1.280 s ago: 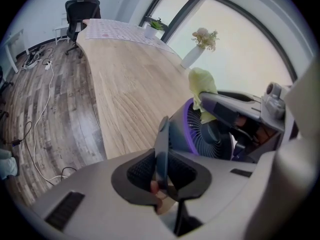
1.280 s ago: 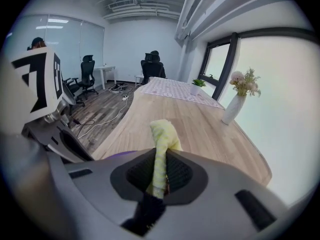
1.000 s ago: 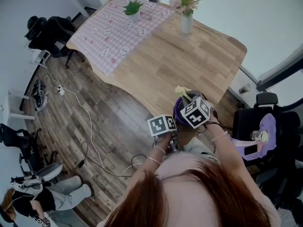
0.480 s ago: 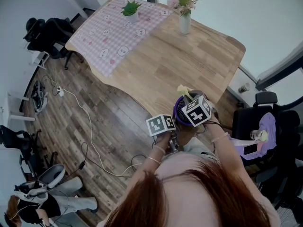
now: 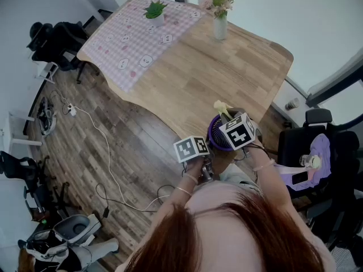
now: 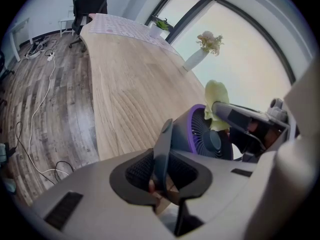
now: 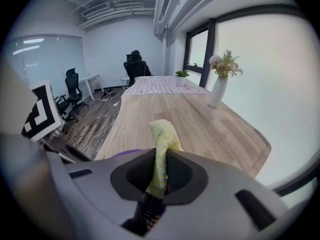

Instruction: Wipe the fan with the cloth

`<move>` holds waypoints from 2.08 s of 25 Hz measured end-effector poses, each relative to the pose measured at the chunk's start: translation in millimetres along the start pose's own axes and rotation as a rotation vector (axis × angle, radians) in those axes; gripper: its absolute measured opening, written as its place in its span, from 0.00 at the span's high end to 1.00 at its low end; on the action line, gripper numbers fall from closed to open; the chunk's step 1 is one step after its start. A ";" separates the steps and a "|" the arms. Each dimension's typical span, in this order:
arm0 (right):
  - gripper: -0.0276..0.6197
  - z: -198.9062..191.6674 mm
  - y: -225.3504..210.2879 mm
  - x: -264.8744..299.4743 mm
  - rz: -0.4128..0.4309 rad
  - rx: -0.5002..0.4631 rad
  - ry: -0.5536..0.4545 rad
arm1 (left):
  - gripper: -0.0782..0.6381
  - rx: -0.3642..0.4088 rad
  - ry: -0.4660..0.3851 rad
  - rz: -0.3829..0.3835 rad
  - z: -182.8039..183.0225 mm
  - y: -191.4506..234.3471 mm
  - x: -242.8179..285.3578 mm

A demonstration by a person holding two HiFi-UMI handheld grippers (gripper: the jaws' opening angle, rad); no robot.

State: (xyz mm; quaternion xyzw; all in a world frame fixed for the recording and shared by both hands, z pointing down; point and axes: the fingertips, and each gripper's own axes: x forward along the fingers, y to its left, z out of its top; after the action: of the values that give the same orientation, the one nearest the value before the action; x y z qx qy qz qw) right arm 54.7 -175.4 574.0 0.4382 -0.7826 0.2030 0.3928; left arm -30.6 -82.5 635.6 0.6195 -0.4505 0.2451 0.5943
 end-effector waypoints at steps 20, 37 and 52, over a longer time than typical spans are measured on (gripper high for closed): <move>0.89 -22.6 -30.3 -12.5 -0.028 0.106 0.008 | 0.78 -0.013 -0.023 0.006 0.2 -4.5 2.6; 0.89 -44.7 -39.4 -23.8 -0.042 0.176 -0.011 | 0.76 -0.017 -0.164 0.072 14.4 -3.1 0.2; 0.89 -53.9 -29.6 -30.2 -0.007 0.251 -0.033 | 0.76 -0.051 -0.273 0.106 30.2 7.5 -3.9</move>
State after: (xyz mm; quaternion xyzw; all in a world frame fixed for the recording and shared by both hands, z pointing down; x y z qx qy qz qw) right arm 112.6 -139.7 582.1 0.4901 -0.7558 0.2908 0.3226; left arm -45.8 -109.5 631.0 0.6072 -0.5653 0.1784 0.5292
